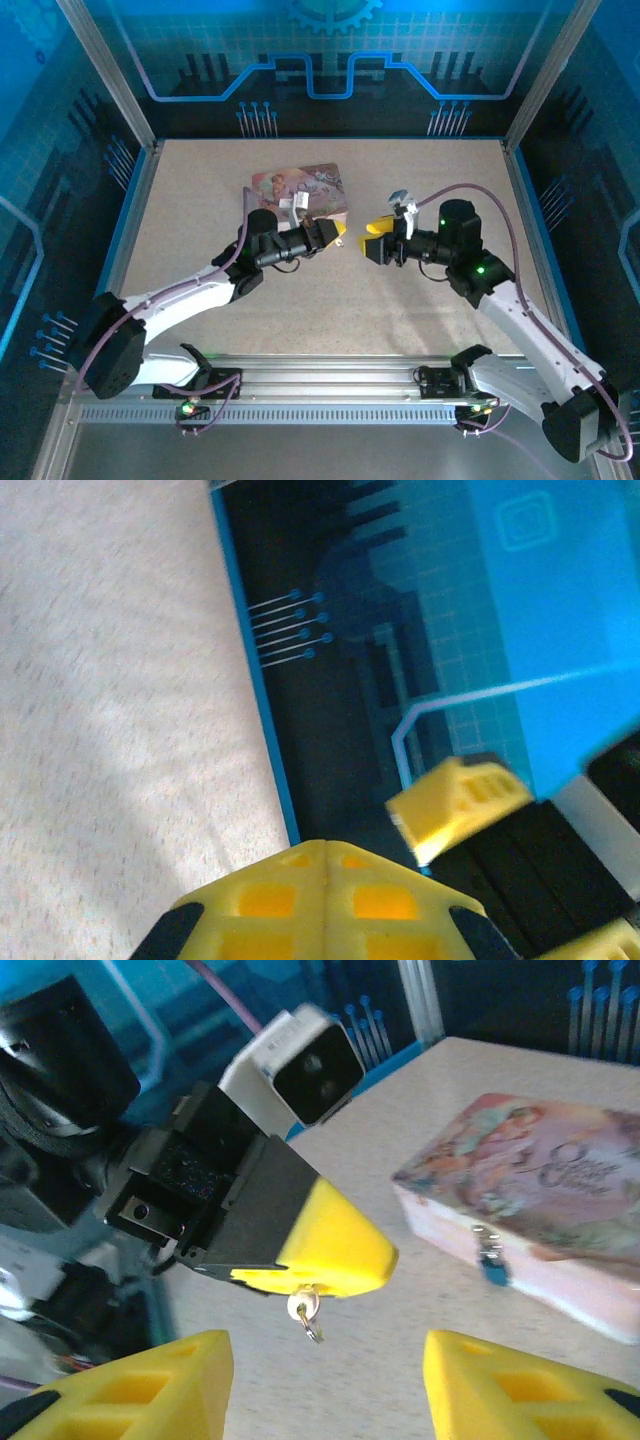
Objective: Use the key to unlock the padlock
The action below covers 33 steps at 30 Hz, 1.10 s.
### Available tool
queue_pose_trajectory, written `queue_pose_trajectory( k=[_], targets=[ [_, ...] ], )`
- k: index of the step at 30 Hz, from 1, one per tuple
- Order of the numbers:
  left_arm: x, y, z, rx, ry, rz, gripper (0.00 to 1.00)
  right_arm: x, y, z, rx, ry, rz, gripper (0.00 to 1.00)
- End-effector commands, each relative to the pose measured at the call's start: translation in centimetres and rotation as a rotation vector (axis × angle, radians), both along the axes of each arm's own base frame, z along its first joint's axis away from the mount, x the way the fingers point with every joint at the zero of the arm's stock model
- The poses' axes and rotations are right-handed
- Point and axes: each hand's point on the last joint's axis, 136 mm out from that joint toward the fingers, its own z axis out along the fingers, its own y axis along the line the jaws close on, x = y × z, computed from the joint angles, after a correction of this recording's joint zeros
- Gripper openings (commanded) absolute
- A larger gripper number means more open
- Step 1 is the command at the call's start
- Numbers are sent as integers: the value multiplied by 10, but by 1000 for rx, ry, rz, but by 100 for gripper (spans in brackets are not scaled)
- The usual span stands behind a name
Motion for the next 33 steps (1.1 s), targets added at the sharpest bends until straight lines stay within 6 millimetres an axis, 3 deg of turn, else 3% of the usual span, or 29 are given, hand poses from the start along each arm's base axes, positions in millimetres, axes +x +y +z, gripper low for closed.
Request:
queue_pose_trajectory(
  k=[1, 6, 20, 33],
  targets=[
    [0, 2, 26, 61, -217, 8, 0, -18, 13, 13, 159, 166, 124, 54],
    [1, -3, 34, 29, -216, -8, 0, -16, 22, 14, 224, 216, 150, 54],
    [4, -6, 30, -28, -173, -10, 0, -8, 41, -9, 191, 291, 157, 47],
    [3, -7, 26, -44, -157, -14, 0, 8, 45, -11, 191, 296, 118, 26]
  ],
)
